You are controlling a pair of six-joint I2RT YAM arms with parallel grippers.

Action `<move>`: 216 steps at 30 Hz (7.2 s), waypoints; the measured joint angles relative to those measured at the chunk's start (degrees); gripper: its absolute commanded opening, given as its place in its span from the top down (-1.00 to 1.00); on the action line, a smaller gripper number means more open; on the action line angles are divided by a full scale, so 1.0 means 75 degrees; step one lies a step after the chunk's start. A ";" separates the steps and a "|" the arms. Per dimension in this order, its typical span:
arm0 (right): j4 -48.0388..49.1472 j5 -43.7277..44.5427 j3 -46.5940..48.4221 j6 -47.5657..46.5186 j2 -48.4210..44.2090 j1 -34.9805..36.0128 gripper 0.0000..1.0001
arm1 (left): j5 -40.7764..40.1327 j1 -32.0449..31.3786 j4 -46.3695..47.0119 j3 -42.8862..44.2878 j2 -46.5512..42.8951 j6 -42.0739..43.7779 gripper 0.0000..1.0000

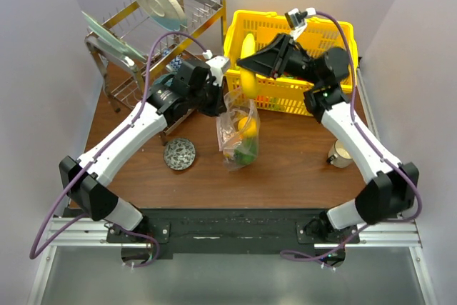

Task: Place the food in the zip-top bag and seal the zipper
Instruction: Pick up the fake fruit from the bin, then place the fake fruit in the zipper food storage bag, then pick up the fake fruit from the bin.

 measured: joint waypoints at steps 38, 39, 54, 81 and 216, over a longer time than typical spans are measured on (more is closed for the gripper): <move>0.5310 0.1093 -0.2868 0.2503 0.1274 0.0592 -0.76 | 0.0583 0.0000 0.0230 -0.0035 -0.0256 -0.0484 1.00; 0.5295 0.1055 -0.2868 0.2442 0.1250 0.0557 -0.76 | 0.0577 0.0000 0.0230 -0.0035 -0.0256 -0.0484 1.00; -0.4001 0.2844 -0.0452 -0.4809 -0.1827 0.0332 -0.97 | 0.0487 0.0000 0.0254 -0.0117 -0.0277 -0.0460 1.00; -1.3015 0.8542 0.6085 -0.8008 0.4261 -0.1480 -0.78 | 0.0198 0.0000 0.0227 -0.0431 -0.0417 -0.0396 1.00; -1.0541 0.6828 0.5581 -0.7405 0.4071 -0.2314 0.15 | 0.0070 0.0038 0.2215 -0.2011 -0.0364 0.0635 1.00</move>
